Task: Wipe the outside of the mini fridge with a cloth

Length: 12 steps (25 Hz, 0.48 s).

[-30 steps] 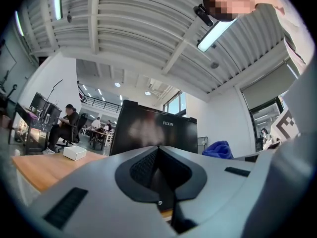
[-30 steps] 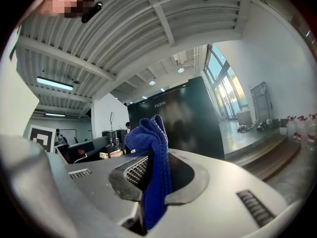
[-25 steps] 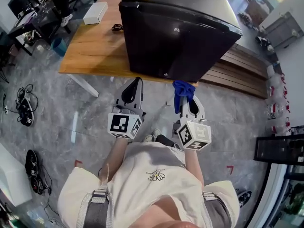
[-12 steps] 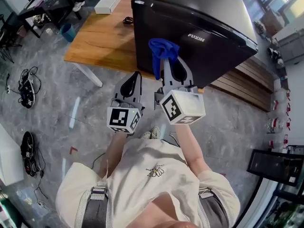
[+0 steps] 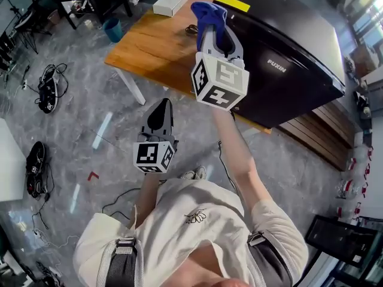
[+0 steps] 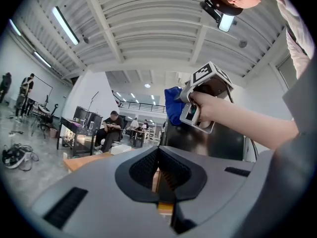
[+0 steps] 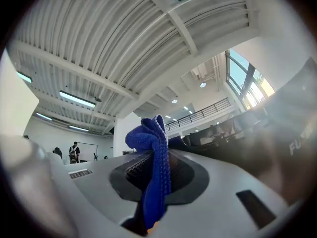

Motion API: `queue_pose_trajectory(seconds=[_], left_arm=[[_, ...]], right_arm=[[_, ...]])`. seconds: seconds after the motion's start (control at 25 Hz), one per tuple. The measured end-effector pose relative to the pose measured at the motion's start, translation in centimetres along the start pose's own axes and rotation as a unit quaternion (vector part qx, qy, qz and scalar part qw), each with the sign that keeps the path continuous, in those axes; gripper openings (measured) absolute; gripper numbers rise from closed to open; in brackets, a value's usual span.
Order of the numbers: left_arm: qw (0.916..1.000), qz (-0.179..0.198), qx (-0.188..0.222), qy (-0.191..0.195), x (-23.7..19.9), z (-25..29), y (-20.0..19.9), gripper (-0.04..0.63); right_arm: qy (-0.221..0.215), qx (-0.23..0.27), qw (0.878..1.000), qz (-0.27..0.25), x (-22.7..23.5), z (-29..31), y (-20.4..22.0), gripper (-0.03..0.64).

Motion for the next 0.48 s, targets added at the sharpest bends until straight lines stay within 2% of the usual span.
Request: queue_pose_trajectory(seconds=[0.12,0.24,0.48], left_arm=[[0.9995,-0.008,0.0,-0.03,-1.8,-1.1,-0.2,0.005],[0.9989,-0.009,0.0,-0.045,-2.6,-1.6,-0.5,0.005],[0.9994,-0.007,-0.002,-0.035,-2.3,-2.1,-0.6,0.005]], right_arm=[[0.005,0.002,1.0,-0.014,-0.7,0.8,0.1,0.061],[0.013,0.004,0.999,-0.032,-1.1,1.2,0.1,0.061],[0.057,0.016,0.997,-0.059,-0.6,-0.8,-0.7,0.061]])
Point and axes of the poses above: the fingertips, and each gripper's own axes: z forward along the fingers, x to its right, y out of its underside, the point moved 6 cm from there along -z, backward along the fingers, and after that the axes turned 4 degrees about -y, right-handed, at the moved point
